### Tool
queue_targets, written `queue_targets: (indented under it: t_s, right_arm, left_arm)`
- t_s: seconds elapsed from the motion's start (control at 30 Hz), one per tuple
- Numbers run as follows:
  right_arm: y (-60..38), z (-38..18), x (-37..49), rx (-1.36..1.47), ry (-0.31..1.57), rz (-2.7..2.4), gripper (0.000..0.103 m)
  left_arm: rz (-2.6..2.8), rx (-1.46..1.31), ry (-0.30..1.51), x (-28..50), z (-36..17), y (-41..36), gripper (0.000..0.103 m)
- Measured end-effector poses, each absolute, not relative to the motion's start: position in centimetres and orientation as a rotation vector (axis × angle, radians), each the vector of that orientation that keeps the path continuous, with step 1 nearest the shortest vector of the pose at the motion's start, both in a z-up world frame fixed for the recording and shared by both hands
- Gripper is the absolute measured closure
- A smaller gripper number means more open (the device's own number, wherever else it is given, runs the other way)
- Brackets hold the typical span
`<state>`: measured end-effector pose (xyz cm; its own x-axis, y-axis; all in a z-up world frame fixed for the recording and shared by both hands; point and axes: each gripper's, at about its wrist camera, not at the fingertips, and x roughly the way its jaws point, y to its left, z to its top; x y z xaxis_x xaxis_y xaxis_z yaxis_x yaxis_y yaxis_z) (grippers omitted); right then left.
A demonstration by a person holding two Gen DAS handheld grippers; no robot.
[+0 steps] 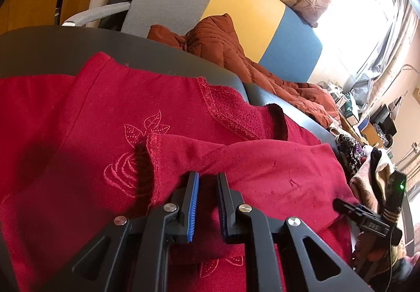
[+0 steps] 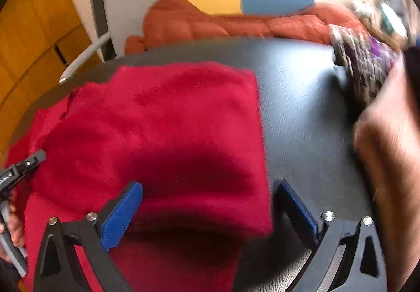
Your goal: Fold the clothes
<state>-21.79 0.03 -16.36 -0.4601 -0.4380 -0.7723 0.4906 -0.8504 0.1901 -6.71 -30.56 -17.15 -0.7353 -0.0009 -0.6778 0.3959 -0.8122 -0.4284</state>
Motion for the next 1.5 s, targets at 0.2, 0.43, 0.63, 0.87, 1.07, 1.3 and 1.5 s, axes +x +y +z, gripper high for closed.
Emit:
queue_targets:
  t_s: [0.2, 0.43, 0.63, 0.87, 1.07, 1.3, 1.5]
  right_arm:
    - [0.1, -16.5, -21.2, 1.204, 0.121, -2.333, 0.000]
    - [2.4, -11.3, -19.5, 1.020, -0.032, -2.352, 0.000]
    - [-1.8, -11.7, -19.4, 1.048, 0.038, -2.223, 0.000]
    - [-0.8, -16.1, -18.4, 1.115, 0.120, -2.266, 0.000]
    - [-2.4, -16.4, -18.1, 1.128, 0.249, -2.317, 0.000]
    - [-2.1, -16.7, -18.3, 1.127, 0.240, -2.317, 0.000]
    - [-2.2, -16.6, -18.3, 1.128, 0.249, -2.320, 0.000]
  left_arm:
    - [-2.584, 1.004, 0.849, -5.7, -17.1, -30.5, 0.090]
    - [-2.569, 1.037, 0.742, -6.6, -16.8, -29.6, 0.090]
    - [-2.575, 1.030, 0.773, -6.4, -16.9, -29.9, 0.090]
    - [-2.593, 1.023, 0.815, -6.4, -17.2, -30.3, 0.090]
    - [-2.599, 1.018, 0.835, -6.5, -17.3, -30.6, 0.090]
    - [-2.568, 0.996, 0.959, -4.7, -16.2, -31.7, 0.077]
    - [-2.428, 0.841, 1.000, 1.4, -13.3, -38.5, 0.070]
